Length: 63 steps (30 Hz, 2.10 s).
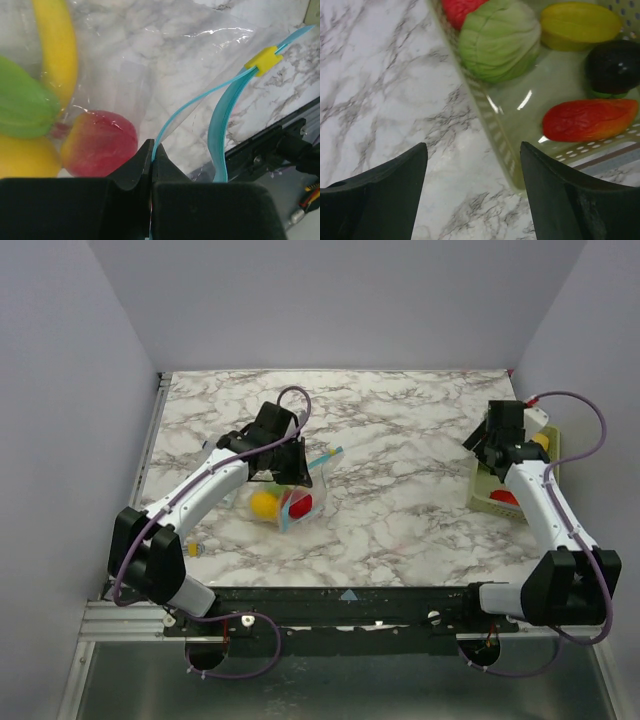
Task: Place the food in the zip-top bag and seal the zipper
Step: Pick up the fake fruit from the bin.
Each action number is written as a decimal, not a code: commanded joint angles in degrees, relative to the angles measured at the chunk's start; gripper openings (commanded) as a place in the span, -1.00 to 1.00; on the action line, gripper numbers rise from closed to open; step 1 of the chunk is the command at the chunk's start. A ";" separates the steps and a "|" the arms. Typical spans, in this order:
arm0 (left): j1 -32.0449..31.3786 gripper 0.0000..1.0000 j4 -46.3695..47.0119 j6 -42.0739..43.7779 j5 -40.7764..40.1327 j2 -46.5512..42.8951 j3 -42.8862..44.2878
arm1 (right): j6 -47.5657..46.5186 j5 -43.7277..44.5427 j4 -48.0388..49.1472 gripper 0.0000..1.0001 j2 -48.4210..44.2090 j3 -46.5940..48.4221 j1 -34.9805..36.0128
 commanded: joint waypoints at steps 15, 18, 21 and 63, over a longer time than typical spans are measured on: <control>-0.63 -1.00 2.04 1.04 7.55 -0.49 1.87 | -4.08 20.98 3.44 0.49 10.65 -1.18 -16.49; -0.62 -1.00 2.57 1.38 7.17 -0.59 1.30 | -6.48 22.99 4.13 0.50 13.96 0.11 -16.89; -0.63 -1.00 2.48 2.03 7.37 -0.37 1.65 | -8.31 25.58 4.05 0.56 16.24 0.86 -17.09; -0.64 -1.00 4.26 2.72 7.99 -1.23 -1.91 | -14.27 19.64 7.77 -0.01 27.62 3.65 -18.97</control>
